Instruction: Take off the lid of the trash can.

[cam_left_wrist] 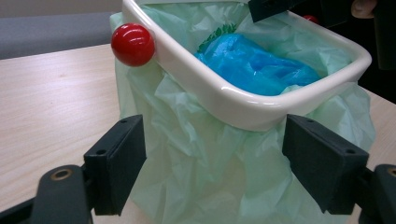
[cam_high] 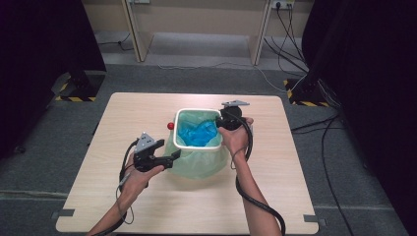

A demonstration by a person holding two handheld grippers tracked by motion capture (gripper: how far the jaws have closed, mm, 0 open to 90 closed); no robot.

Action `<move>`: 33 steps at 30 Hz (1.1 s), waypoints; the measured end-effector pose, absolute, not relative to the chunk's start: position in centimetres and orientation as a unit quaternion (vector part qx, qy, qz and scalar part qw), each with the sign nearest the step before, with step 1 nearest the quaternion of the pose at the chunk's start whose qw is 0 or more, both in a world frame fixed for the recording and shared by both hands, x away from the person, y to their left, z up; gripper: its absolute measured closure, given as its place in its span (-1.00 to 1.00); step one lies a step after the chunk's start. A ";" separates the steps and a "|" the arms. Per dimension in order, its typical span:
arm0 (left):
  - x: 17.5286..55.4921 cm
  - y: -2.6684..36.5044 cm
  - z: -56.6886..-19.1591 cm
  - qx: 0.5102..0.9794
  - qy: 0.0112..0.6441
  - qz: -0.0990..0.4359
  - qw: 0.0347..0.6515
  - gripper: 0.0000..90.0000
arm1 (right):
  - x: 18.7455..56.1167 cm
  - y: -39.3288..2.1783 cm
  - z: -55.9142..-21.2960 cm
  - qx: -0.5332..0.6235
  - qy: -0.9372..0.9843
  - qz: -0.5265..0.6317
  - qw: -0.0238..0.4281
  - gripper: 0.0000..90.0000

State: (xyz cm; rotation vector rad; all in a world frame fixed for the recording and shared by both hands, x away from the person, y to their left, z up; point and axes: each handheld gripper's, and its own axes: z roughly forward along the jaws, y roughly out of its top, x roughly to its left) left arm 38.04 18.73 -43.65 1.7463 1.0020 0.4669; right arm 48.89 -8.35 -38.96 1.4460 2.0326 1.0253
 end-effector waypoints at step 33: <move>37.1 16.8 -43.1 0.746 0.387 0.214 0.497 -0.55 | 47.6 -8.2 -37.0 0.550 0.681 0.415 0.246 0.76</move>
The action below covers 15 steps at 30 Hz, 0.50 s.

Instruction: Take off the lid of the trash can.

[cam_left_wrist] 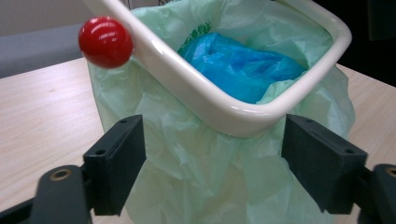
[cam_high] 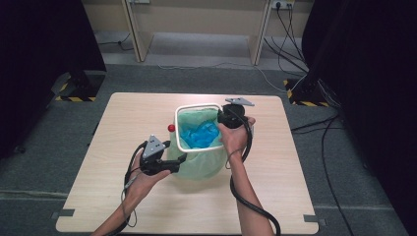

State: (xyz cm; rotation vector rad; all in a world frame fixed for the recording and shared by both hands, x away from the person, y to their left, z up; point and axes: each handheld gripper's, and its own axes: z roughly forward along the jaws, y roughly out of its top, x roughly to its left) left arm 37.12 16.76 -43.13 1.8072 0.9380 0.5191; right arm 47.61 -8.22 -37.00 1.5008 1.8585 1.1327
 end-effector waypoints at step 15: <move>36.9 16.6 -42.8 0.739 0.392 0.219 0.502 -0.52 | 47.3 -8.7 -36.3 0.558 0.669 0.432 0.235 0.76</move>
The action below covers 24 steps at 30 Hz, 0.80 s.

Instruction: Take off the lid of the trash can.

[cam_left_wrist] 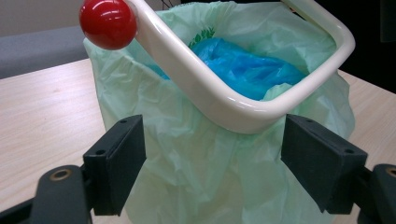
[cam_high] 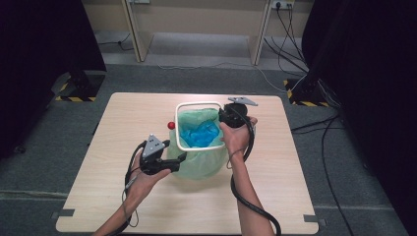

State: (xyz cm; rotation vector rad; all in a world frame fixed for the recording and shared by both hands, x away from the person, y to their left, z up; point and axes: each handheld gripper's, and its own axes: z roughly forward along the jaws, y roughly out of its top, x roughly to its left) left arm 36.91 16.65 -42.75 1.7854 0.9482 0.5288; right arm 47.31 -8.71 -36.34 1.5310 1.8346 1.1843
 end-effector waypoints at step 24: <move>36.2 16.1 -42.1 0.745 0.372 0.226 0.506 -0.52 | 46.9 -15.2 -34.5 0.585 0.639 0.444 0.227 0.76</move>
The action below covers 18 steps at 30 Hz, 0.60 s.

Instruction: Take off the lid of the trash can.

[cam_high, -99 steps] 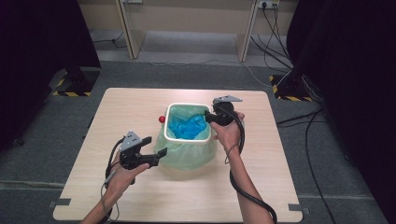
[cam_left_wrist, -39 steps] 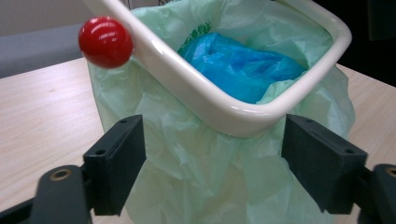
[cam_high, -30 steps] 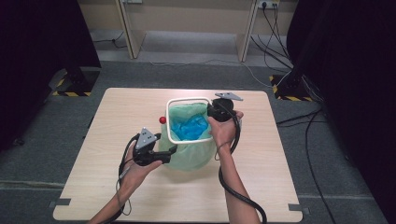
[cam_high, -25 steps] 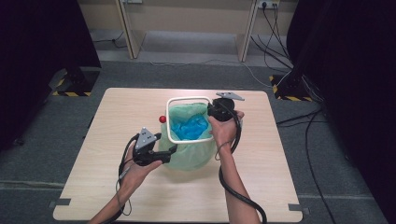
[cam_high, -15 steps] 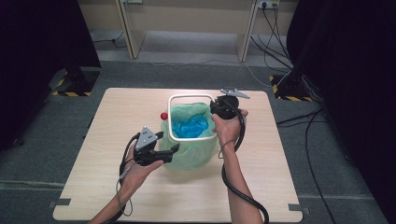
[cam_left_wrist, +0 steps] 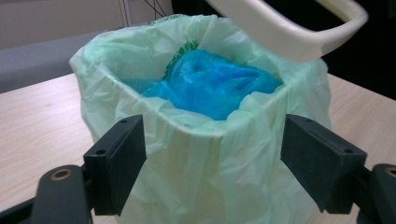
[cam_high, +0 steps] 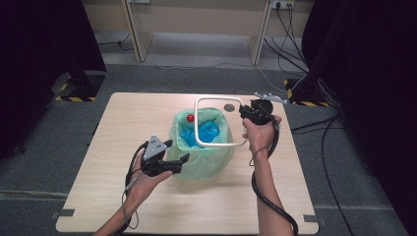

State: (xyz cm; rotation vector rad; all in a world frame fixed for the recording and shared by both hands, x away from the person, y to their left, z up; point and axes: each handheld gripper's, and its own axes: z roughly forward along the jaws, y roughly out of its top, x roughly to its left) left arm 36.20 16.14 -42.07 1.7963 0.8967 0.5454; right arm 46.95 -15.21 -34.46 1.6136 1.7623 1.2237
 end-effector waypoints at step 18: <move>37.7 16.6 -43.9 0.743 0.401 0.230 0.483 -0.54 | 45.5 -22.5 -36.5 0.621 0.614 0.429 0.230 0.76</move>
